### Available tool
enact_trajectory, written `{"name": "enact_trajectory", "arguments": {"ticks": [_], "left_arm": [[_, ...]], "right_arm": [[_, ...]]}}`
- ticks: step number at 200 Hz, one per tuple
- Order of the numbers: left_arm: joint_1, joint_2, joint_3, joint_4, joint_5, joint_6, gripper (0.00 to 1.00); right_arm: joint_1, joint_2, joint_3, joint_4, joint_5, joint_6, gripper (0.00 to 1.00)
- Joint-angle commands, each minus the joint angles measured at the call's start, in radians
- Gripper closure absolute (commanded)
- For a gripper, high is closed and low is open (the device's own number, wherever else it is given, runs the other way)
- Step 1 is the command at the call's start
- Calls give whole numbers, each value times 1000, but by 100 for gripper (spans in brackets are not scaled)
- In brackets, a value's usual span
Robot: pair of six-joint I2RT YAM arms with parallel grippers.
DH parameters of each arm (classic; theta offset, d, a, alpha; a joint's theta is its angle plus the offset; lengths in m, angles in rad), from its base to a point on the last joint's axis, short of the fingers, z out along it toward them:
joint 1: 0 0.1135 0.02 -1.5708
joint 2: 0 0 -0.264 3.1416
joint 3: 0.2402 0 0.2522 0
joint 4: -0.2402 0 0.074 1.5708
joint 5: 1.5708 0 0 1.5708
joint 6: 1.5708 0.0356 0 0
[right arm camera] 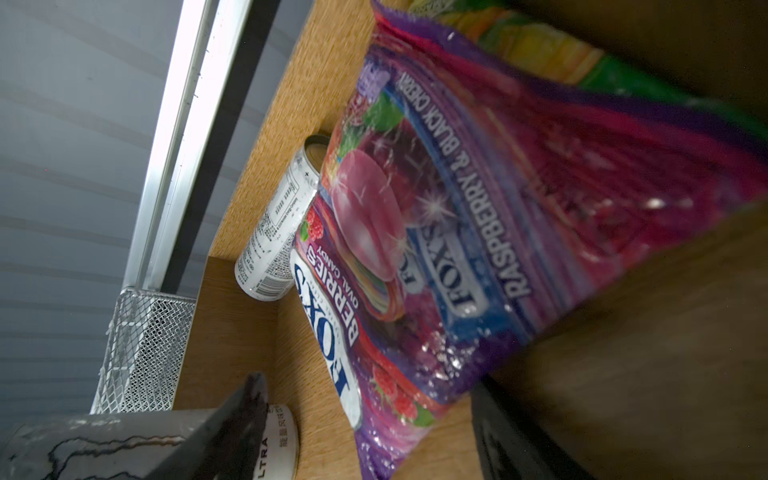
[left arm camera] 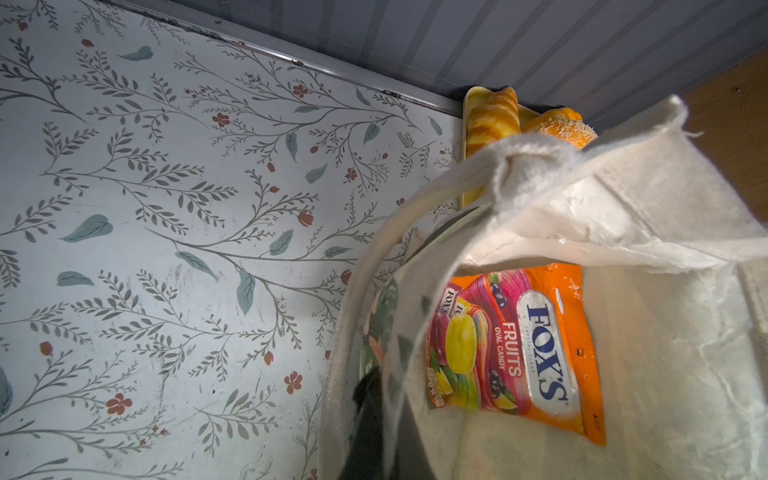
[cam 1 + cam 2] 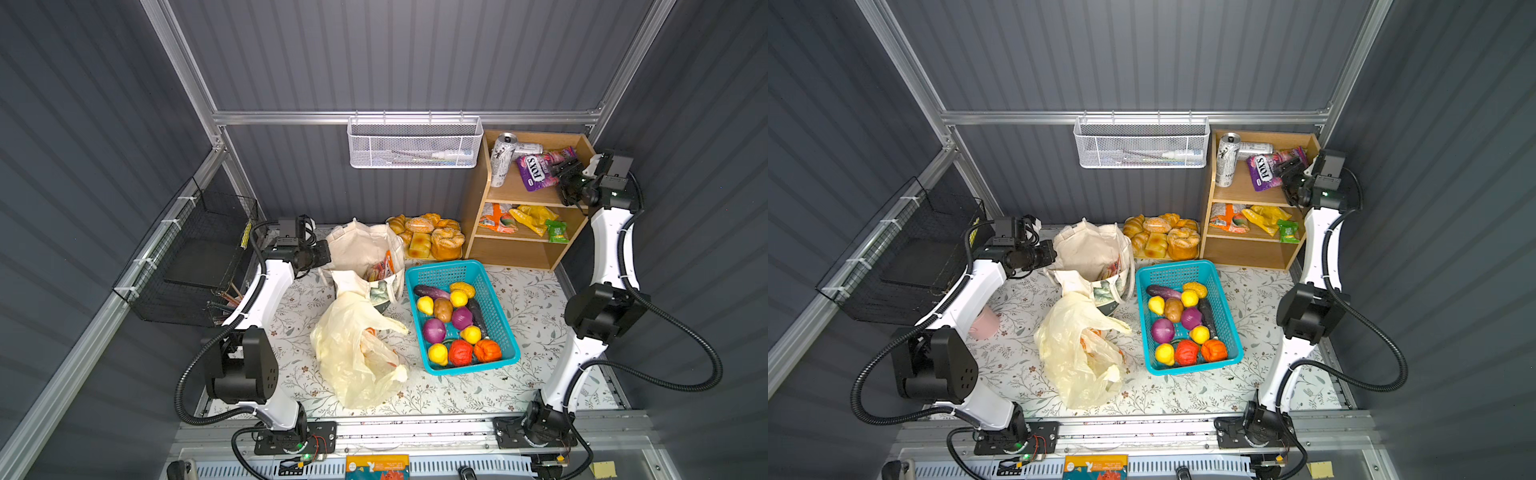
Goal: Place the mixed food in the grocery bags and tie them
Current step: 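Release the orange bag and return the right gripper to the shelf, then grasp the purple FOX'S berries candy bag on the shelf with the right gripper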
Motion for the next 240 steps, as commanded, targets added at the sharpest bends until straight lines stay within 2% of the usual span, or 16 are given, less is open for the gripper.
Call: {"name": "enact_trajectory", "arguments": {"ticks": [1,49,68,147,177,240], "left_arm": [[-6,-30,15,-38,10,8,100],[-7,-41,9,-36,10,-1,100],[-6,-35,9,-35,12,-3,100],[-7,-12,15,-38,5,-2,100],[-6,-5,53,-41,2,2,100],[-6,10,75,-56,-13,22,100]], "right_arm": [[-9,45,66,-63,6,8,24],[-21,119,118,-10,-13,64,25],[-18,133,123,21,-18,79,29],[-7,105,45,119,-76,124,84],[-8,41,-8,160,-87,133,100],[-10,-146,-120,264,-78,131,100]]}}
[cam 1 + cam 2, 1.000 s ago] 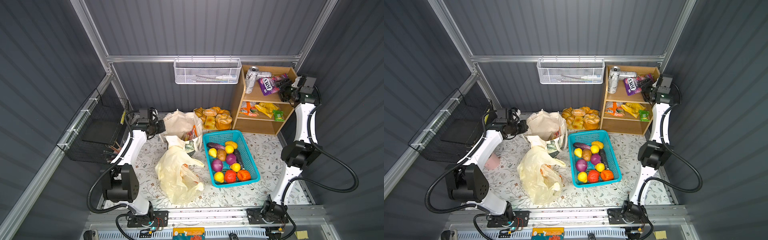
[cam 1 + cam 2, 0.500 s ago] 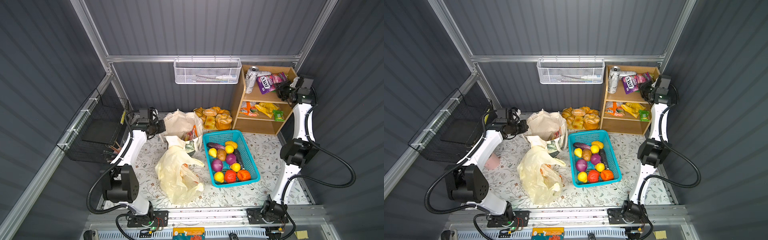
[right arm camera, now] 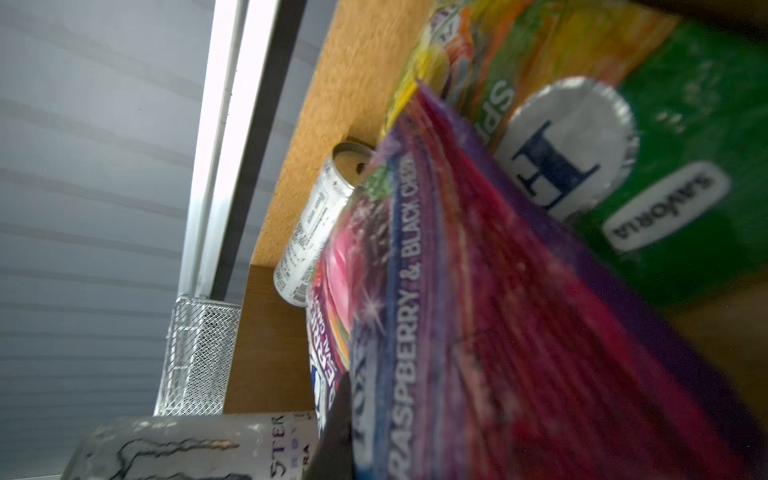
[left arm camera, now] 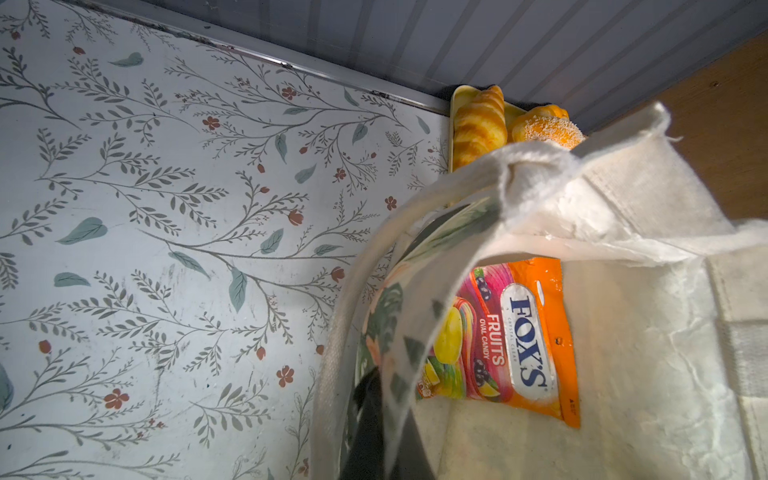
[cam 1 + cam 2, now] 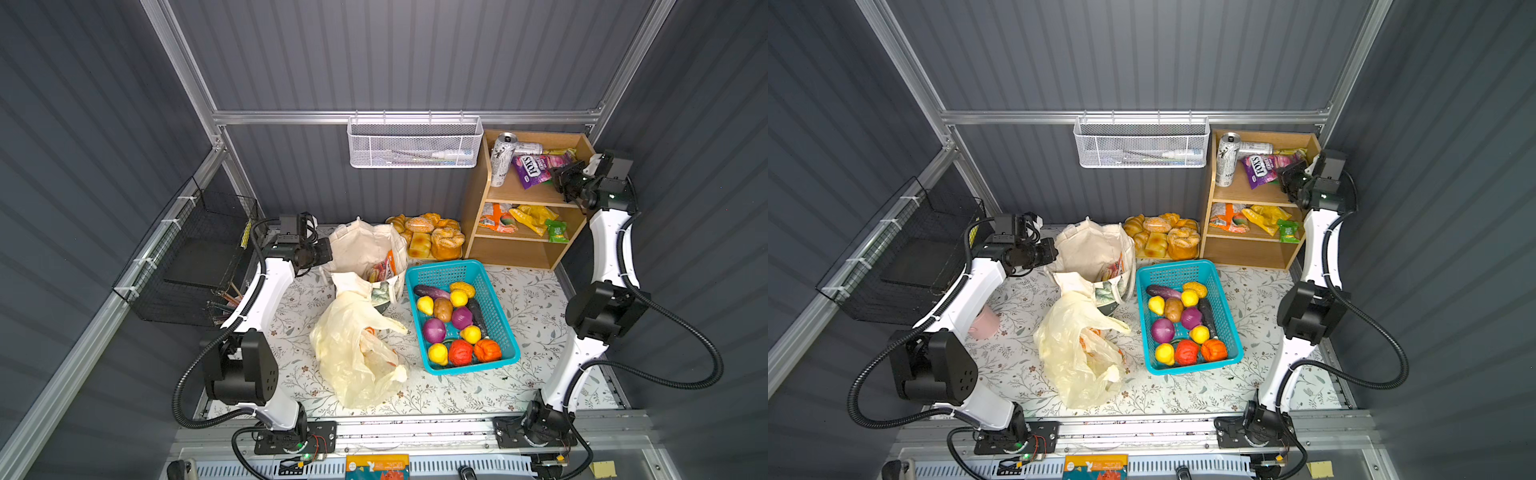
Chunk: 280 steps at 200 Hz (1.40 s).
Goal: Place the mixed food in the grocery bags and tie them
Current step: 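Grasp the purple FOX'S berries candy bag on the shelf with the right gripper, then carry the purple candy bag with the right gripper into the tote bag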
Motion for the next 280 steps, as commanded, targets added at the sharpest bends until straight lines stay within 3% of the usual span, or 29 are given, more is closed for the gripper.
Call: {"name": "enact_trajectory", "arguments": {"ticks": [1,55,107,129,158,185,214,280], "left_arm": [[0,20,38,-12,-12,21,100],[0,22,24,-13,-18,26,100],[-1,32,22,-4,-26,34,100],[0,36,24,-2,-23,33,100],[-1,45,33,-2,-16,33,100],[-1,51,43,2,-4,32,100],[-5,50,55,1,7,27,100],[-13,44,47,4,14,27,100]], "right_arm": [[-3,-98,-12,97,2,-3,100],[-2,-304,-130,88,59,-74,100],[21,-660,-536,250,19,-40,100],[99,-803,-677,267,13,-72,100],[316,-884,-764,223,81,-170,100],[535,-811,-766,230,108,-229,100],[709,-618,-669,215,104,-286,100],[943,-161,-311,34,142,-462,100]]}}
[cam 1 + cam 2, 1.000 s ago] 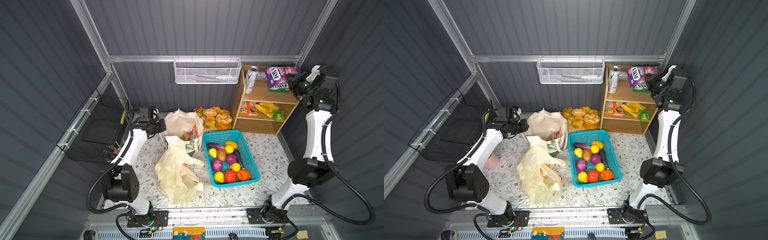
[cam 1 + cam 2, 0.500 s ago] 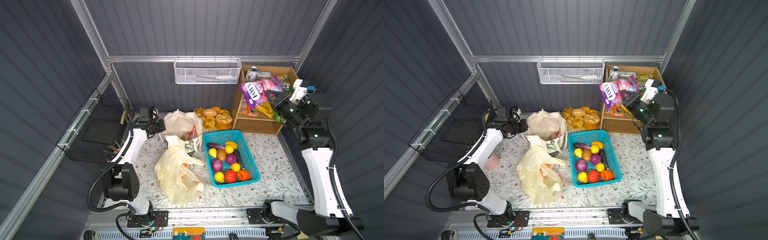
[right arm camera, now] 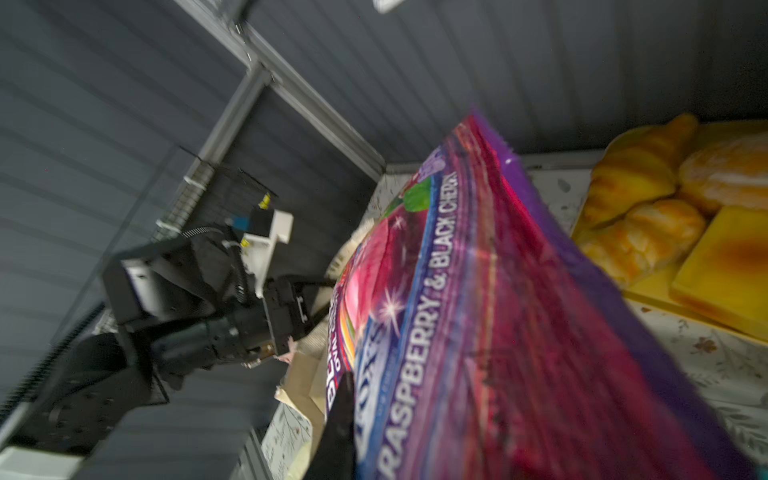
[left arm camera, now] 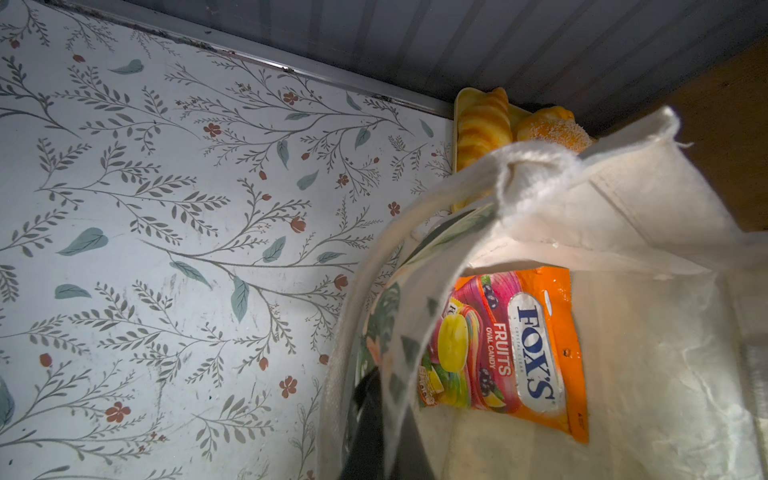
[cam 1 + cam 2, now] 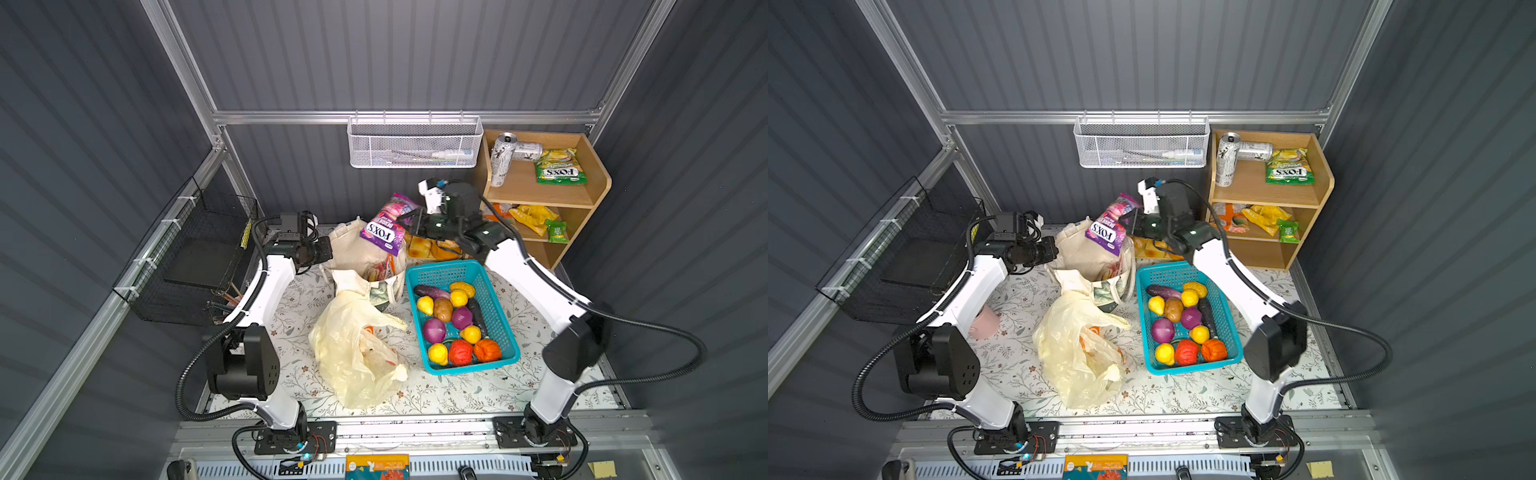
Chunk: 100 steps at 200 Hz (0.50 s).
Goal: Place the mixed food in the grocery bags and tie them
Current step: 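Carry the purple candy bag with the right gripper into the tote bag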
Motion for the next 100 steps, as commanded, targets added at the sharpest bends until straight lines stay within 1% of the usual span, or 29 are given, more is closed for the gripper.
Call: {"name": "enact_trajectory", "arguments": {"ticks": [1,6,8,11,25,68,77,90,95,100], "left_arm": [[-7,10,21,1,15,16,100],[-8,10,19,1,16,16,100],[-8,10,20,2,16,16,100],[-8,10,20,2,16,16,100],[-8,11,18,2,17,15,100],[-8,16,16,9,17,17,100],[-8,17,16,10,17,16,100],[-8,18,17,11,18,16,100],[-8,20,20,11,17,17,100],[-8,20,21,11,18,19,100]], "right_arm": [[51,76,131,-55,18,-103,100],[59,102,154,-85,17,-110,100],[62,112,163,-92,45,-112,100],[66,126,174,-100,54,-114,100],[81,177,201,-118,59,-121,100],[102,256,201,-147,63,-126,100],[102,262,202,-152,64,-127,90],[102,269,227,-173,63,-138,61],[102,271,245,-187,63,-144,53],[102,272,265,-202,64,-152,48]]}}
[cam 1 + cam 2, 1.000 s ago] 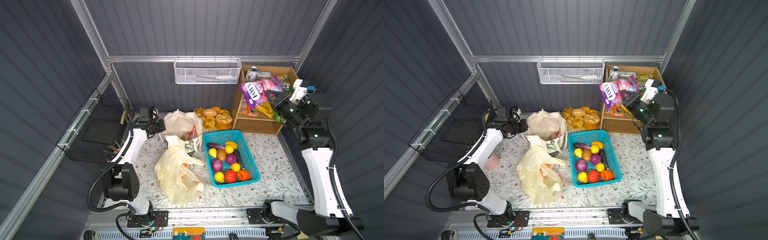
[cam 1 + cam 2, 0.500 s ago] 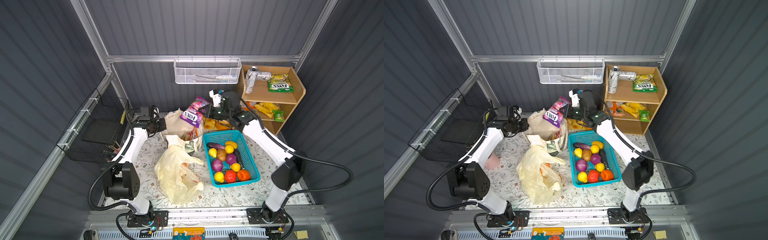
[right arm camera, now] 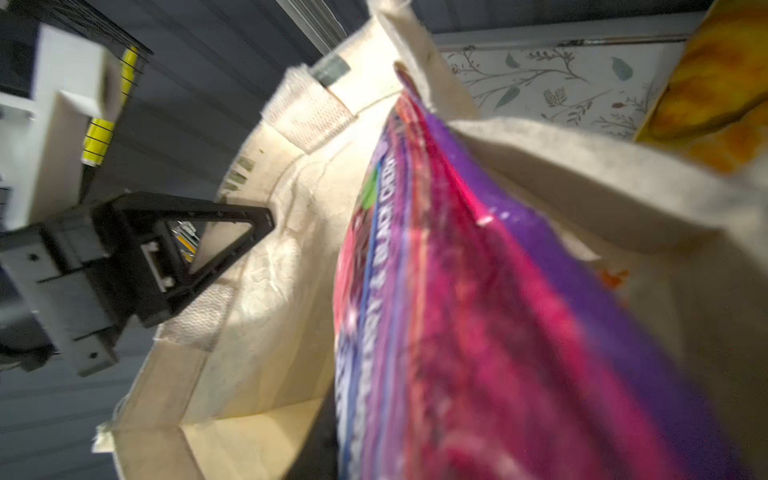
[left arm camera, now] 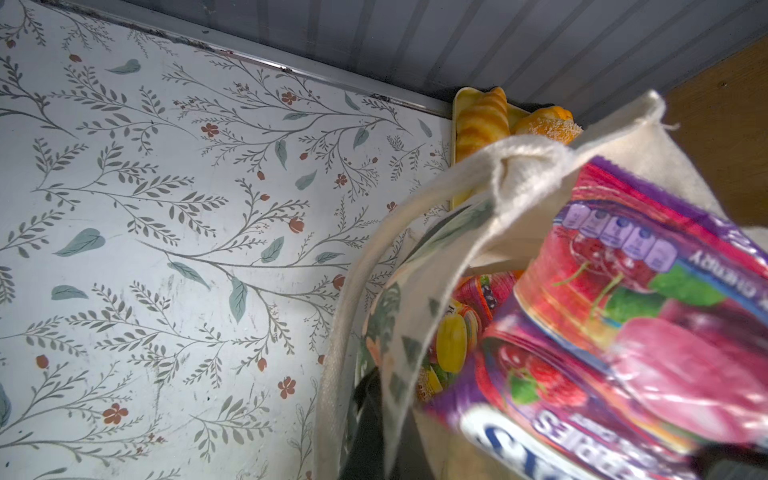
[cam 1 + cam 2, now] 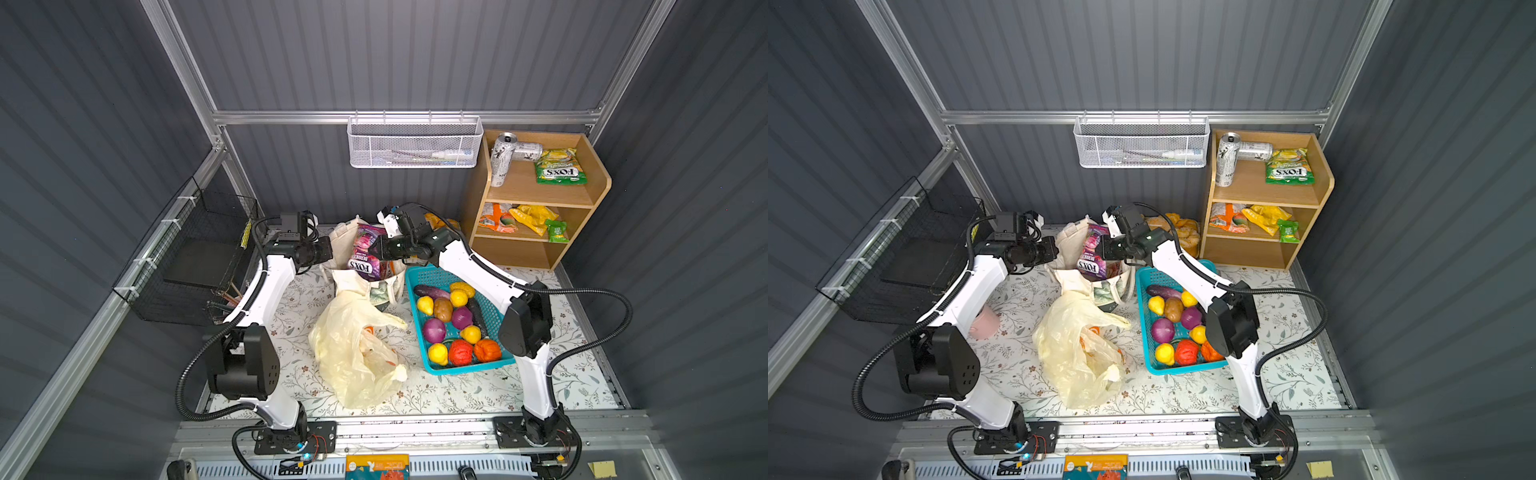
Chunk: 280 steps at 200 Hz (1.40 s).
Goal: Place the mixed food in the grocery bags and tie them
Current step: 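Carry the purple candy bag with the right gripper into the tote bag, then release the purple bag and lift the right gripper out of the tote bag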
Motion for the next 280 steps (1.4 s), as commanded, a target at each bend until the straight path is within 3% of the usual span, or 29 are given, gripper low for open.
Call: {"name": "enact_trajectory", "arguments": {"ticks": [1,15,49,118,134,147,170,206,233,280], "left_arm": [[-8,20,21,9,15,19,100],[-8,20,23,9,13,18,100],[-8,23,27,8,6,21,100],[-8,20,20,-3,-9,26,100],[-8,21,17,-9,-17,30,100],[-8,24,17,-12,-19,31,100],[-8,30,20,-14,-23,31,100],[-8,47,52,-28,-38,34,100],[-8,70,110,-53,-43,41,100],[-8,110,228,-102,-35,45,100]], "right_arm": [[2,-3,93,-43,12,-39,47],[0,-3,151,-79,12,-56,40],[-9,-34,245,-132,3,-78,36],[-51,-220,161,-117,24,-104,25],[-57,-284,80,-93,80,-115,15],[-58,-349,-8,-58,174,-122,1],[-81,-435,-153,-32,242,-112,1],[-139,-490,-324,-19,128,-98,3],[-137,-425,-290,-110,12,-110,12],[-114,-274,-214,-136,-60,-70,21]]}}
